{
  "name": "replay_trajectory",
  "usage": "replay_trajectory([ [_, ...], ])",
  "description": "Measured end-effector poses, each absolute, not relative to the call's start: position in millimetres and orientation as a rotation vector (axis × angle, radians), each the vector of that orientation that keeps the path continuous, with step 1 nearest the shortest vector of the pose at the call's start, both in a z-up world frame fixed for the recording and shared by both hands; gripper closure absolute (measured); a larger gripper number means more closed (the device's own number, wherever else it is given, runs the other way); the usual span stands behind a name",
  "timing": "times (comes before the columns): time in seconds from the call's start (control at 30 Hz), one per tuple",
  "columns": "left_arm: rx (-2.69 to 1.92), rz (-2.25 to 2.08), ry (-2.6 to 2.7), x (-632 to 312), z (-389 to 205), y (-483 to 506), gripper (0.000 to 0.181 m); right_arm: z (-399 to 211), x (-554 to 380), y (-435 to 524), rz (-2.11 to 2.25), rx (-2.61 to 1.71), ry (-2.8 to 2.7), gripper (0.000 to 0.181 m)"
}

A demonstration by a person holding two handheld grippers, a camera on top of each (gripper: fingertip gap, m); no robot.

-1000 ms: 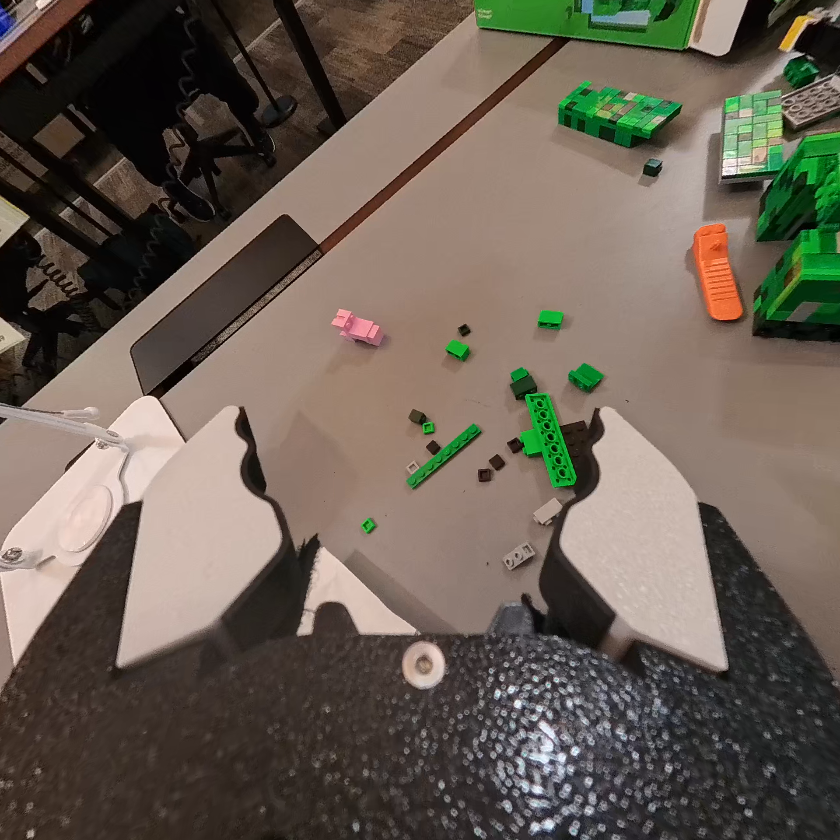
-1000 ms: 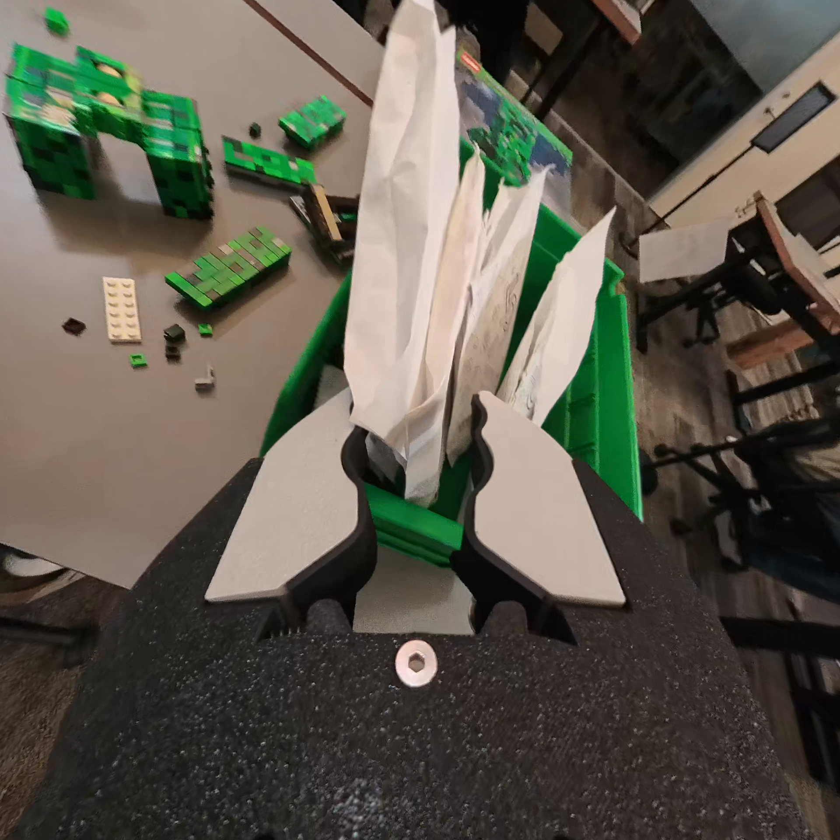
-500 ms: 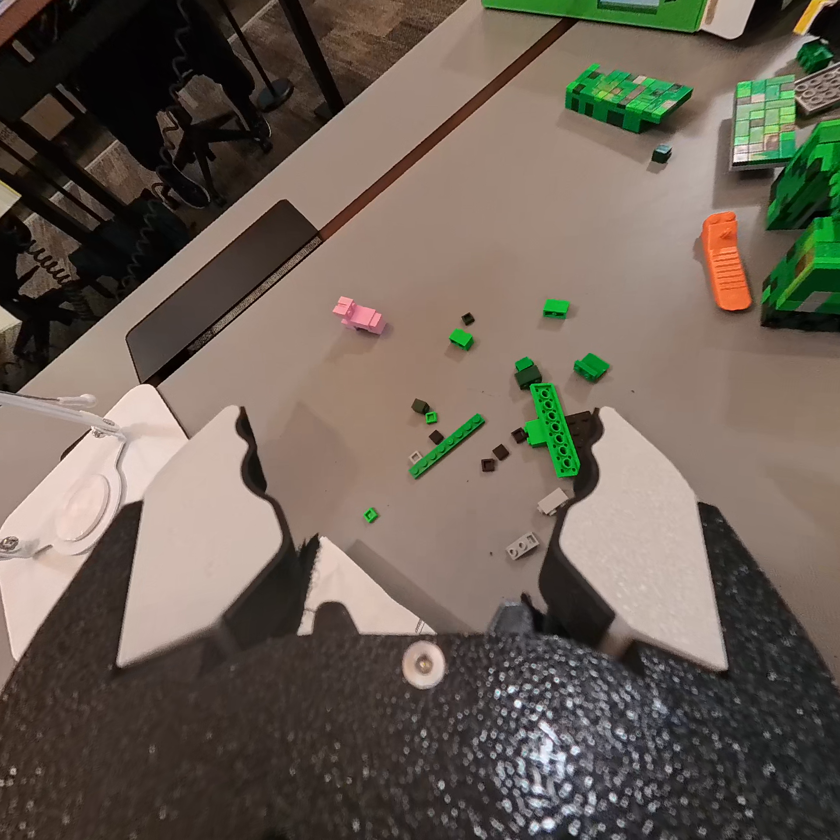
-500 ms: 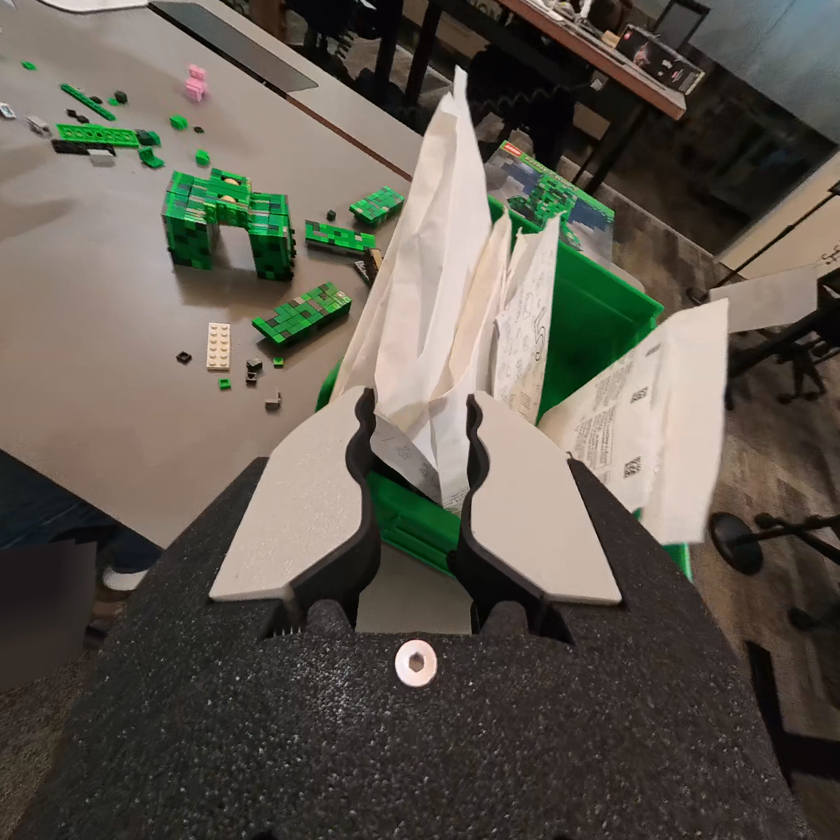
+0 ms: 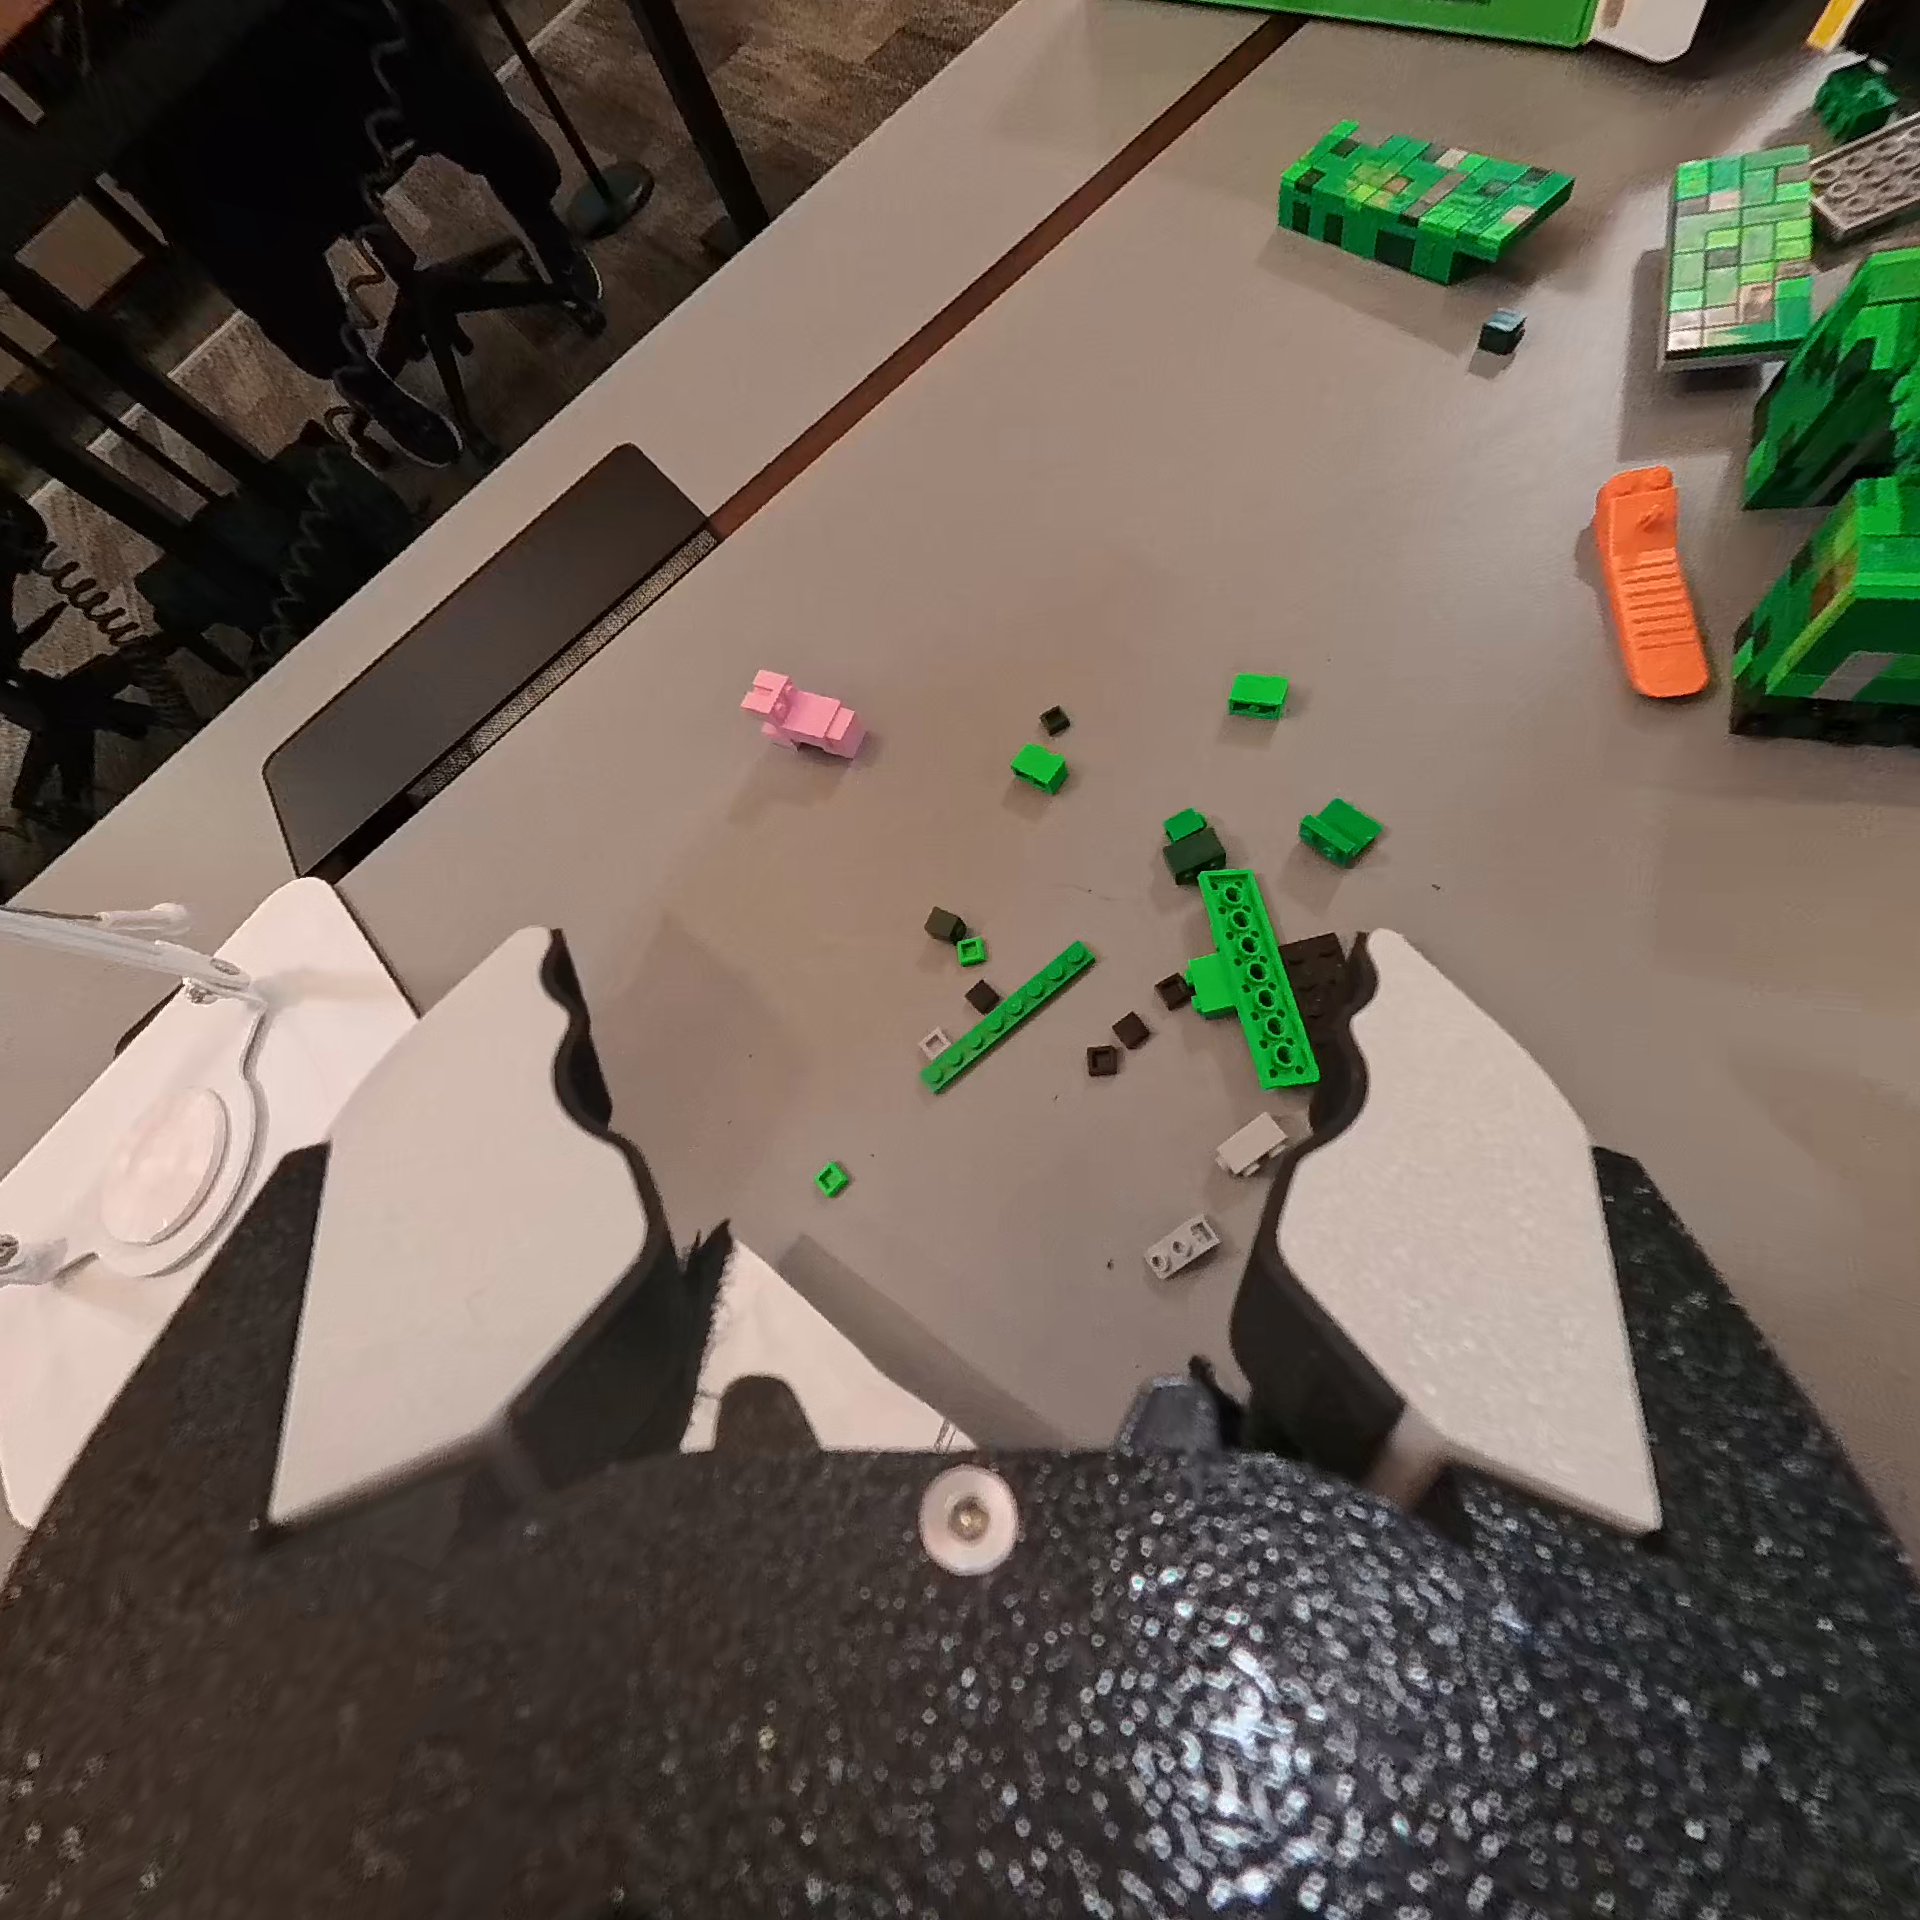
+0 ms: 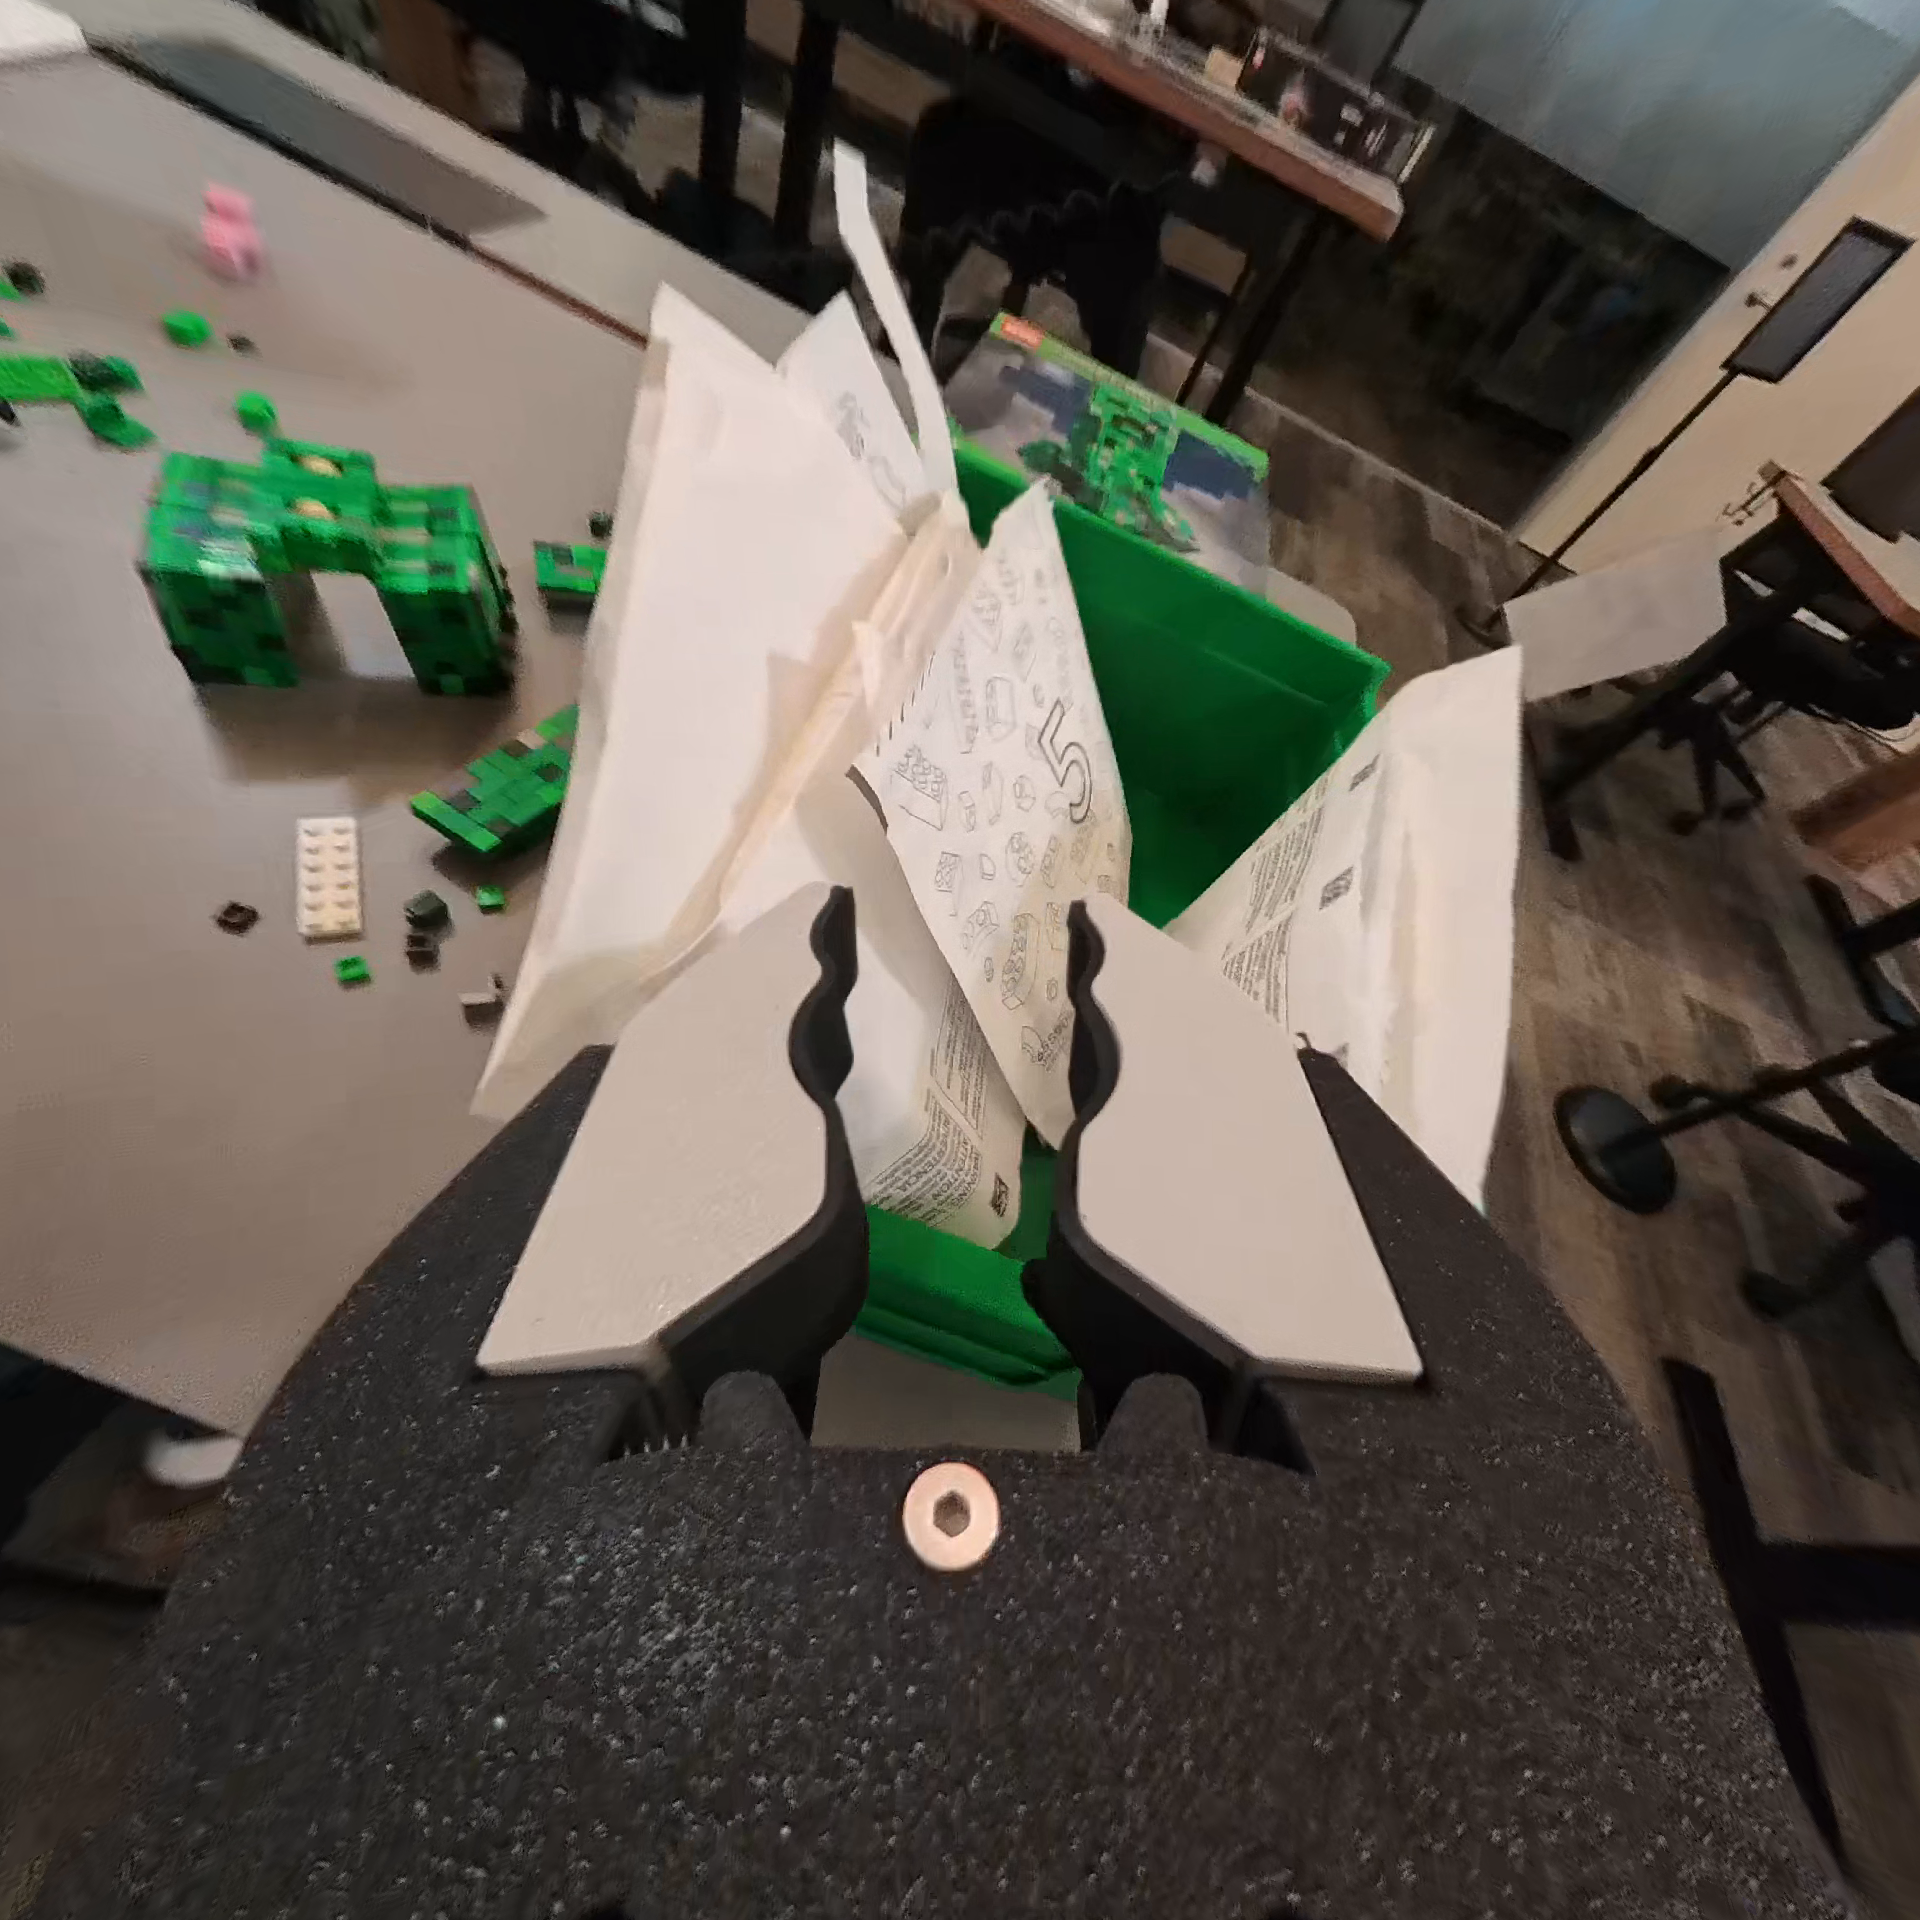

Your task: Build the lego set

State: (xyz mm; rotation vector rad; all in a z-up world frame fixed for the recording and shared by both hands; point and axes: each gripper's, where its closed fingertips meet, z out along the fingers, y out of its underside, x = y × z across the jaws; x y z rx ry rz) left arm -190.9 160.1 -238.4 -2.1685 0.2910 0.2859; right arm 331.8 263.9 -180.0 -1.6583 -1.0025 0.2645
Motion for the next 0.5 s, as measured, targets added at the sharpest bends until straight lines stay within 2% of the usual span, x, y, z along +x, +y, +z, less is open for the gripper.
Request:
replay_trajectory([
  [0.17, -2.174, 0.284, 0.297, -189.6, -240.3, 159.5, 0.049, -196.8, 308.5, 282.5, 0.247, -1.691, -1.108, 0.147],
  [0.3, -2.177, 0.287, 0.277, -194.4, -240.7, 157.2, 0.049, -199.7, 299.8, 299.6, 0.218, -1.684, -1.111, 0.181],
  [0.5, -2.170, 0.298, 0.239, -205.5, -238.2, 152.3, 0.049, -174.5, 333.9, 332.4, 0.179, -1.718, -0.737, 0.181],
])
